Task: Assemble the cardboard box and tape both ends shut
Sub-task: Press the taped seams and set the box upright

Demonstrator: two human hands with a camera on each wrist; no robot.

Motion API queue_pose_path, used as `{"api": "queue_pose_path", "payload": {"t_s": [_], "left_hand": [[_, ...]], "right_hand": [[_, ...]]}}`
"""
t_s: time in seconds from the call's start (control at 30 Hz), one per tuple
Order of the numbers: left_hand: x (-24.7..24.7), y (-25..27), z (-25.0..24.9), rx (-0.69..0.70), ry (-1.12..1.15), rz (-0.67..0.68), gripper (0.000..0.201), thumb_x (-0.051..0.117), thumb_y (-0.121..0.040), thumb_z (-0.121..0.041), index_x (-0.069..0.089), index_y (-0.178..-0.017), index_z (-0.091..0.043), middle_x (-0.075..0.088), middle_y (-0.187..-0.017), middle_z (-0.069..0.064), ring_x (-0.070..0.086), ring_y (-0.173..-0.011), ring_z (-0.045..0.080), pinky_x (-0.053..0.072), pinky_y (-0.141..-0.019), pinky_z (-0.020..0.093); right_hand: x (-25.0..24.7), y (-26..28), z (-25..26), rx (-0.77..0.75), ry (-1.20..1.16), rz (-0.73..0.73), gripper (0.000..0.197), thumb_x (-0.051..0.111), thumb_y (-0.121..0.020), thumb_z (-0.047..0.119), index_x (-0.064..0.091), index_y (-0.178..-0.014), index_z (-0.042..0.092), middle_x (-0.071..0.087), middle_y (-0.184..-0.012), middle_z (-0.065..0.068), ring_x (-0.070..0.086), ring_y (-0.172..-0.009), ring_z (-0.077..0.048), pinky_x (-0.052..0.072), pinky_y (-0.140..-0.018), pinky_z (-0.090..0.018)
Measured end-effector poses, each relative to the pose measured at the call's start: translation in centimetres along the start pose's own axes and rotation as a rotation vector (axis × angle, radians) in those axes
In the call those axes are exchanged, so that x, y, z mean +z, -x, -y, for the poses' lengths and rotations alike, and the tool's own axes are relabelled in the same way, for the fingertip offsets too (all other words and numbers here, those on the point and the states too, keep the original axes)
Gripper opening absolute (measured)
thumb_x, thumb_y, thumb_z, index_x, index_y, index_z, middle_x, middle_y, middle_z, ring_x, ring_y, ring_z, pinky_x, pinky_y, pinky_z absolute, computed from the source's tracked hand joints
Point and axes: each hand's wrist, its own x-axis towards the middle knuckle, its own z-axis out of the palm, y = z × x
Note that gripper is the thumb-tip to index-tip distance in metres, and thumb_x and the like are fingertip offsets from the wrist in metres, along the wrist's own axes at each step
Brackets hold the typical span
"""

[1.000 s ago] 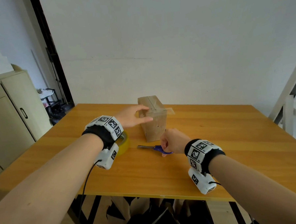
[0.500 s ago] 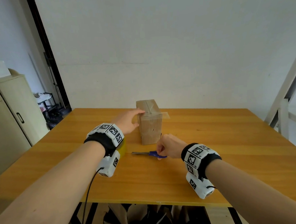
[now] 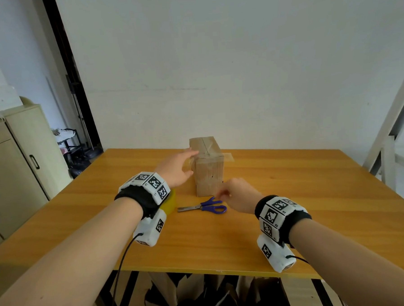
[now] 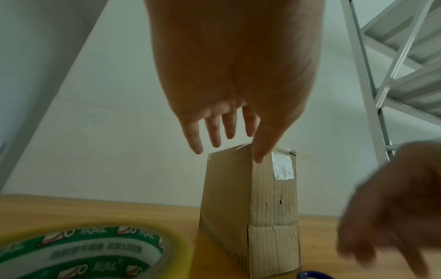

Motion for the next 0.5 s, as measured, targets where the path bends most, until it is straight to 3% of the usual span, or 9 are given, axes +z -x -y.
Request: {"api": "queue_pose_path", "payload": {"t_s": [0.1,0.17,0.27,0.33,0.37,0.43,0.5], "left_hand": [[0.2,0.7,0.0,0.024,-0.040,-0.080,0.054,0.052,-0.092,-0.014,0.036,-0.143,-0.024,0.028,-0.154,-0.003,0.028,-0.141,0.016,0.024,-0.113,0.030],[0.4,1.2,-0.2,0.017,-0.063,-0.133,0.050,0.048,-0.093,-0.014,0.040,-0.141,-0.021,0.031,-0.152,-0.002,0.031,-0.140,0.017,0.029,-0.112,0.031],[1.1,2.0,-0.8,0.011,-0.108,-0.136,0.050,0.045,-0.094,-0.018,0.037,-0.143,-0.022,0.025,-0.155,-0.004,0.037,-0.136,0.017,0.040,-0.103,0.031],[1.6,2.2,-1.1,0.030,-0.154,-0.120,0.054,0.045,-0.094,-0.020,0.031,-0.146,-0.023,0.018,-0.157,-0.006,0.041,-0.133,0.019,0.046,-0.095,0.031],[1.8,2.2,-1.1,0.040,-0.172,-0.116,0.055,0.045,-0.094,-0.021,0.029,-0.147,-0.023,0.014,-0.158,-0.006,0.034,-0.138,0.020,0.044,-0.099,0.033],[2.2,2.2,-1.1,0.038,-0.205,-0.116,0.059,0.046,-0.094,-0.024,0.024,-0.148,-0.019,0.006,-0.159,-0.003,0.012,-0.146,0.019,0.027,-0.113,0.036],[2.6,2.2,-1.2,0.014,-0.225,-0.121,0.064,0.046,-0.094,-0.028,0.018,-0.149,-0.014,0.000,-0.160,0.000,-0.001,-0.147,0.019,0.016,-0.119,0.038]], "right_hand": [[-0.7,0.6,0.2,0.002,-0.073,-0.459,0.030,0.041,-0.092,0.003,0.063,-0.112,0.008,0.065,-0.112,-0.005,0.061,-0.099,-0.021,0.052,-0.082,-0.033],[-1.0,0.6,0.2,0.030,-0.086,-0.588,0.038,0.039,-0.092,-0.001,0.055,-0.126,0.006,0.055,-0.126,-0.006,0.054,-0.112,-0.021,0.050,-0.086,-0.032],[-1.0,0.4,0.4,0.078,-0.040,-0.494,0.051,0.040,-0.091,-0.001,0.038,-0.141,0.007,0.030,-0.148,-0.010,0.029,-0.137,-0.026,0.037,-0.108,-0.038],[-1.0,0.2,0.7,0.120,0.001,-0.426,0.057,0.040,-0.090,0.002,0.029,-0.146,0.010,0.014,-0.155,-0.012,0.014,-0.143,-0.030,0.026,-0.114,-0.043],[-1.0,0.1,0.8,0.142,0.008,-0.404,0.059,0.040,-0.090,0.004,0.025,-0.147,0.011,0.008,-0.156,-0.013,0.008,-0.144,-0.032,0.022,-0.116,-0.045],[-0.9,-0.2,1.1,0.178,-0.011,-0.359,0.062,0.041,-0.091,0.008,0.020,-0.148,0.014,0.001,-0.157,-0.013,0.001,-0.144,-0.033,0.018,-0.117,-0.048],[-0.7,-0.5,1.3,0.205,-0.032,-0.329,0.063,0.042,-0.091,0.010,0.017,-0.149,0.015,-0.002,-0.157,-0.013,-0.001,-0.144,-0.034,0.015,-0.117,-0.048]]}}
